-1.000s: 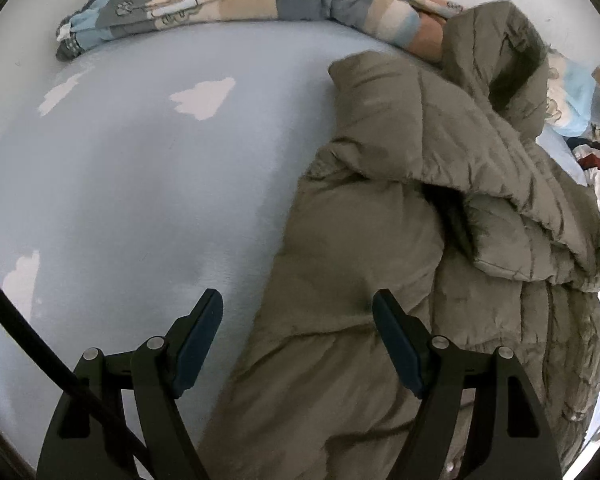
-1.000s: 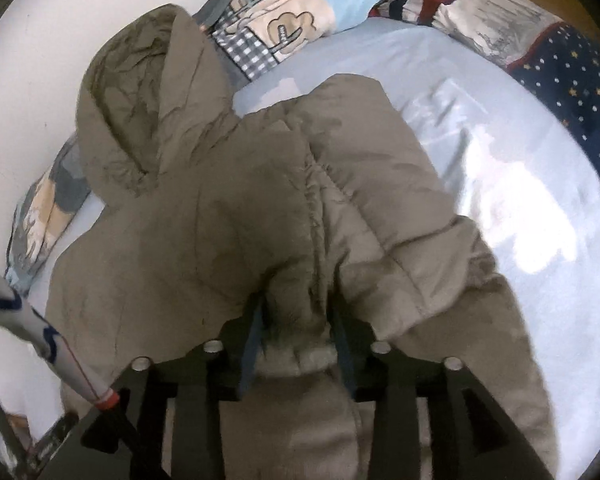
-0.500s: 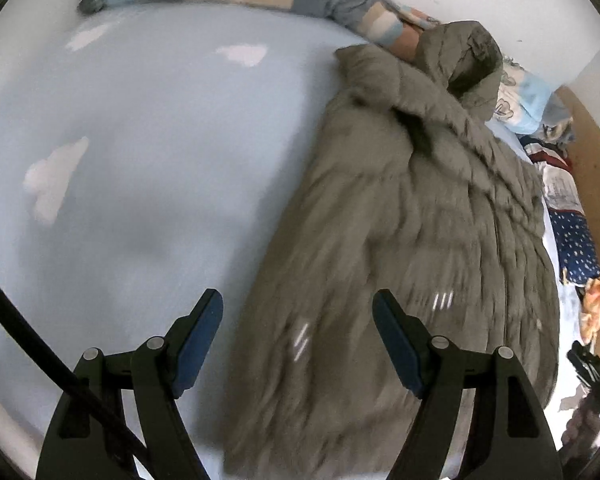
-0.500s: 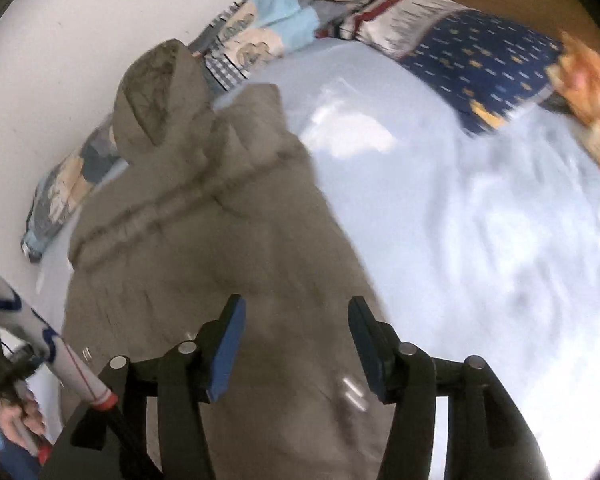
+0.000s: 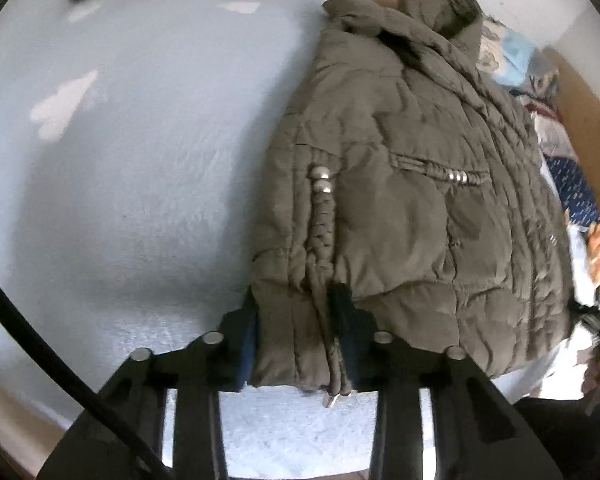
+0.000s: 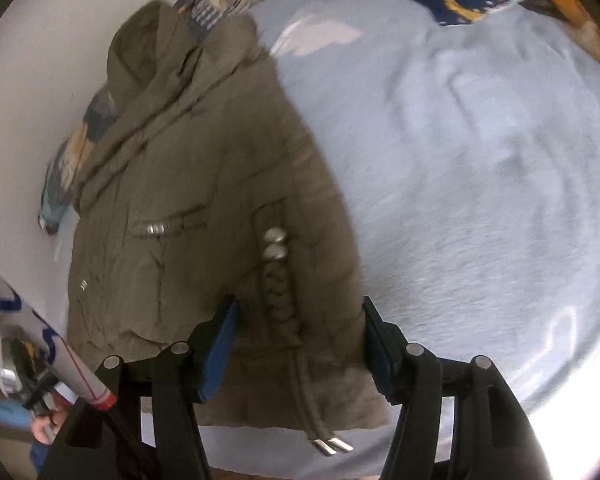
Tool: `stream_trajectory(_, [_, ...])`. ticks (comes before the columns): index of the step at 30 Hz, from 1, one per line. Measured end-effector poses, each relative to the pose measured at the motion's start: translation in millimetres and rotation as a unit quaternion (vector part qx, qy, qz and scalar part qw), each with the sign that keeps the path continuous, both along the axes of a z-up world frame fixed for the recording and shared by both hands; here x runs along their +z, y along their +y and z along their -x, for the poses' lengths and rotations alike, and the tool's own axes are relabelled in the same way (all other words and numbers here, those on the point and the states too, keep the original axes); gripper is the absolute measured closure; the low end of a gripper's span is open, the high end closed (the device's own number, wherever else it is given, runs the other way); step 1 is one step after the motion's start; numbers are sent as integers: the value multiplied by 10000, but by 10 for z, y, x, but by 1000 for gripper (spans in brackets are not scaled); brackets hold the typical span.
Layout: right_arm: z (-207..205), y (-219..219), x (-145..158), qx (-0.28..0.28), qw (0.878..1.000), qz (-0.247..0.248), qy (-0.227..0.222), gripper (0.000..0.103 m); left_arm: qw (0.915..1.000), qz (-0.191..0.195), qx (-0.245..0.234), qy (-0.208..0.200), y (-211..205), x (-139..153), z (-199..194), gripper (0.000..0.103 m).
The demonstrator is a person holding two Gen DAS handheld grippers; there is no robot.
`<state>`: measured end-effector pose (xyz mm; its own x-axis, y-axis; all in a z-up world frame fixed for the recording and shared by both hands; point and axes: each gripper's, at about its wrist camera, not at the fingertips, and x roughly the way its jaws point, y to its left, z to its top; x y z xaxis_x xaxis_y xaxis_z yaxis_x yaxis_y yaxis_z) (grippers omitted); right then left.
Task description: Fold large clothes
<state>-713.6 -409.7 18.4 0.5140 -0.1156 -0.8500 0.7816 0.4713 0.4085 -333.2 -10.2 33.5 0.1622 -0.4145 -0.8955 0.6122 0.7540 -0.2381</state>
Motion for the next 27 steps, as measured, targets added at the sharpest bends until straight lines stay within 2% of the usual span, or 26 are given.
stream_trajectory(1, [-28,30,7,72,9998,128,110,73,9999,-26,-11,-124,-8,35,69,78])
stream_trajectory(2, [-33,54,25,124,9995,230,185,78,9998,-45,-18,-182,6,54,103,80])
stream_trajectory(7, [-7,186,239,191,9955,802,469,83,9996,-143,-62,-219,93,56,402,80])
stream_trajectory(10, [-5,257,294,174,9929,928,719,83,9988,-271,-147,-391,100,62,565,80])
stream_trajectory(12, [21,290,304,139,9922,913,835,83,9983,-290,-5,-509,125,119,527,72])
stream_trajectory(13, [44,269,304,130,9925,863,854,81,9976,-293,116,-621,133,175,495,71])
stream_trajectory(15, [50,235,323,14,9927,824,883,72,9939,-122,442,-1008,207,381,424,70])
stream_trajectory(16, [45,229,361,-37,9914,907,941,65,9907,-42,573,-1231,248,487,408,67])
stream_trajectory(17, [53,228,434,-133,9887,1087,1024,58,9873,37,643,-1450,232,596,399,58])
stream_trajectory(19, [89,254,604,-370,9827,1511,1003,55,9848,191,517,-1646,79,783,384,50])
stream_trajectory(21, [33,263,800,-385,9817,1748,656,55,9840,245,303,-1737,-88,882,401,49])
stream_trajectory(22, [-30,270,862,-303,9827,1760,493,55,9838,225,142,-1775,-246,928,417,49])
stream_trajectory(25, [-394,327,992,156,9831,1806,265,54,9838,206,-253,-1762,-711,957,474,33])
stream_trajectory(27, [-703,374,1014,441,9823,1803,250,54,9825,77,-389,-1818,-1003,908,546,32])
